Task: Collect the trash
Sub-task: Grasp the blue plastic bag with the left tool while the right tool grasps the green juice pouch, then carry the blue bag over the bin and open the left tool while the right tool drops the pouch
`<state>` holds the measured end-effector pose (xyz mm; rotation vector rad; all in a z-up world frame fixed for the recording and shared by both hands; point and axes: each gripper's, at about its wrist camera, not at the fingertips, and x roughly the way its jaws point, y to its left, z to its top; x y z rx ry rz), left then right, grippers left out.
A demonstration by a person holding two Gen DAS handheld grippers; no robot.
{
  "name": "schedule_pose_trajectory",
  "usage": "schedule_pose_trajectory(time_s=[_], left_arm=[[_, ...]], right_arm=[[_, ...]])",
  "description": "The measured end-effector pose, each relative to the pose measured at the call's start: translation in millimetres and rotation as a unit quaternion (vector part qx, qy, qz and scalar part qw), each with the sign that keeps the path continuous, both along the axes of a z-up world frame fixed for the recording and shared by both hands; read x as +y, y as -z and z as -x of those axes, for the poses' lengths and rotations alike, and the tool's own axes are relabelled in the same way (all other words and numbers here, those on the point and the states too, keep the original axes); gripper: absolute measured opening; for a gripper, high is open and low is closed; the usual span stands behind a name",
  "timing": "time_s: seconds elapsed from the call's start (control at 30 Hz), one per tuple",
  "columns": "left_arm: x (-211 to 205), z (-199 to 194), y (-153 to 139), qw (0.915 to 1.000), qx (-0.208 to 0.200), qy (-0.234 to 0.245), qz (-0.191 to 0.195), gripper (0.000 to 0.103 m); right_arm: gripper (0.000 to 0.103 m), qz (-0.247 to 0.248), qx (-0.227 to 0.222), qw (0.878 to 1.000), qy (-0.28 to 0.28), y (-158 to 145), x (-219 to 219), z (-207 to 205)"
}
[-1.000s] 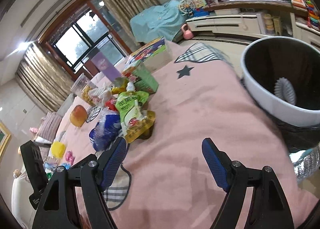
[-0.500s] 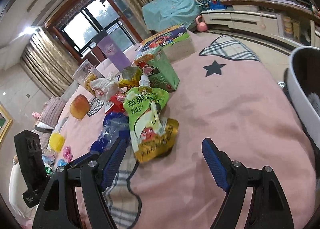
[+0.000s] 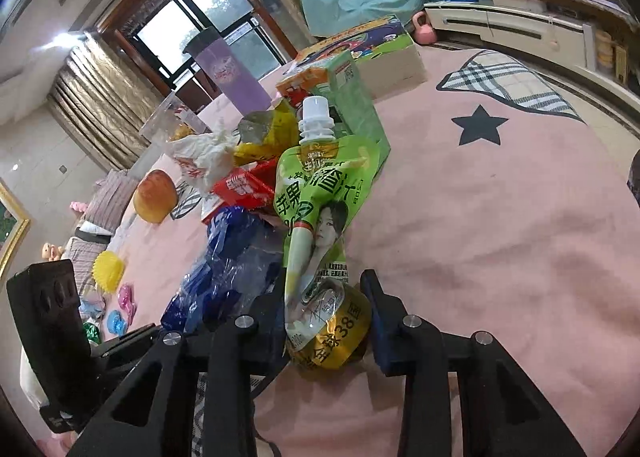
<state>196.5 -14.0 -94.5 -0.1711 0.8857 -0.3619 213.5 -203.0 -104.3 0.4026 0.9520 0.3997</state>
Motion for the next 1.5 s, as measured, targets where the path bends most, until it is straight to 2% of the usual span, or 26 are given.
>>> schedule_pose_trajectory(time_s=[0.33, 0.8, 1.5], left_arm=[[-19.2, 23.5, -11.1, 0.9996, -0.016, 0.02, 0.01, 0.013], [-90.3, 38.7, -22.3, 0.9956, -0.025, 0.09, 0.007, 0.013], [-189.7, 45.4, -38.8, 0.985, -0.042, 0.166, -0.017, 0.013]], right_arm=[[0.034, -0.008, -0.018, 0.999, 0.03, -17.9, -30.6, 33.8], [0.034, -0.002, -0.031, 0.994, 0.107, -33.9, -101.7, 83.0], [0.034, 0.005, -0.05, 0.979, 0.199, -49.1, -185.6, 116.9]])
